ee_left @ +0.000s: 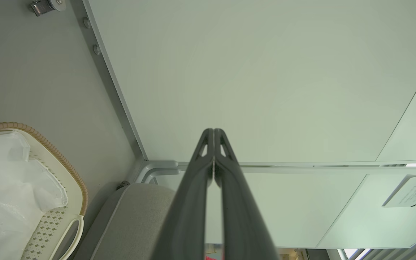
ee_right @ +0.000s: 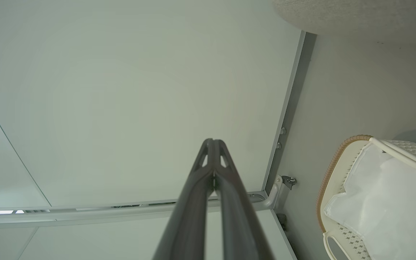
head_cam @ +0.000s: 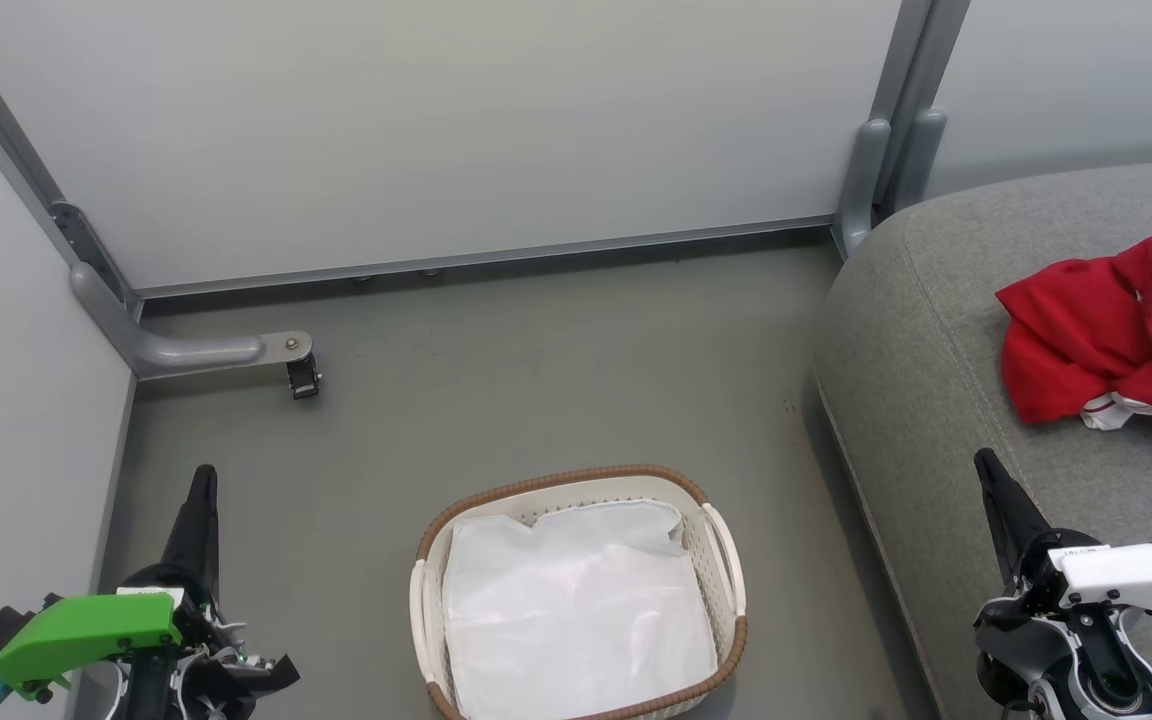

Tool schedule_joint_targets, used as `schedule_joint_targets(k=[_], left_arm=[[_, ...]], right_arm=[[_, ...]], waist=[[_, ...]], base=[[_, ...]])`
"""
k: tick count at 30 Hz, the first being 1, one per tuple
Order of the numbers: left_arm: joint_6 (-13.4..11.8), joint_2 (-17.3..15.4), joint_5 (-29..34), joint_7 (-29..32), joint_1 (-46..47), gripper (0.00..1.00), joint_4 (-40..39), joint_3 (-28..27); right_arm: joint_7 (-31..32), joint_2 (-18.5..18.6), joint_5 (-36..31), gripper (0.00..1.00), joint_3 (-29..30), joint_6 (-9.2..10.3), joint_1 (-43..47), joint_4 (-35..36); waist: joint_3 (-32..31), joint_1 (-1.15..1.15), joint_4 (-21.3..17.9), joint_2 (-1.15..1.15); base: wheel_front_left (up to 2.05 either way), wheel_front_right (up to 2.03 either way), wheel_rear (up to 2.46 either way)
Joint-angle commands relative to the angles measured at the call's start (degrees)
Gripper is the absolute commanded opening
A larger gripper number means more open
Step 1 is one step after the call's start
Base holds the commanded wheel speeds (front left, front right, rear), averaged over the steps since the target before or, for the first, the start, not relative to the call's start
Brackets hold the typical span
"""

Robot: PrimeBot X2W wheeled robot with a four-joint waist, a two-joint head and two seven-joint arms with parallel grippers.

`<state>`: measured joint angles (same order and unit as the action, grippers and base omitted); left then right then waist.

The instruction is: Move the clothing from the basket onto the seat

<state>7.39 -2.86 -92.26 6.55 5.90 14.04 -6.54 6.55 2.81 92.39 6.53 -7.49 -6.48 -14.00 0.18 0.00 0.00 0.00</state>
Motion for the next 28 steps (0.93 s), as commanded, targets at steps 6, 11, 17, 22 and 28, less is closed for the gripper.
schedule_joint_targets(k=[6, 11, 17, 22, 28], left_arm=[[0.2, 0.0, -0.3, 0.2, 0.6, 0.0, -0.1, -0.1], [0.2, 0.0, -0.3, 0.2, 0.6, 0.0, -0.1, -0.1], [0.2, 0.0, -0.3, 0.2, 0.6, 0.0, -0.1, -0.1], [0.2, 0.0, -0.3, 0.2, 0.6, 0.0, -0.1, -0.1], [0.2, 0.0, -0.3, 0.2, 0.6, 0.0, -0.1, -0.1]], right_arm=[[0.2, 0.2, 0.0, 0.0, 0.2, 0.0, 0.6, 0.1], [0.2, 0.2, 0.0, 0.0, 0.2, 0.0, 0.6, 0.1], [0.2, 0.2, 0.0, 0.0, 0.2, 0.0, 0.6, 0.1], [0.1, 0.2, 0.0, 0.0, 0.2, 0.0, 0.6, 0.1], [0.2, 0.2, 0.0, 0.0, 0.2, 0.0, 0.6, 0.1]], waist=[[0.0, 0.0, 0.0, 0.0], [0.0, 0.0, 0.0, 0.0], [0.0, 0.0, 0.0, 0.0], [0.0, 0.0, 0.0, 0.0], [0.0, 0.0, 0.0, 0.0]], base=[[0.0, 0.0, 0.0], [0.0, 0.0, 0.0], [0.0, 0.0, 0.0], [0.0, 0.0, 0.0], [0.0, 0.0, 0.0]])
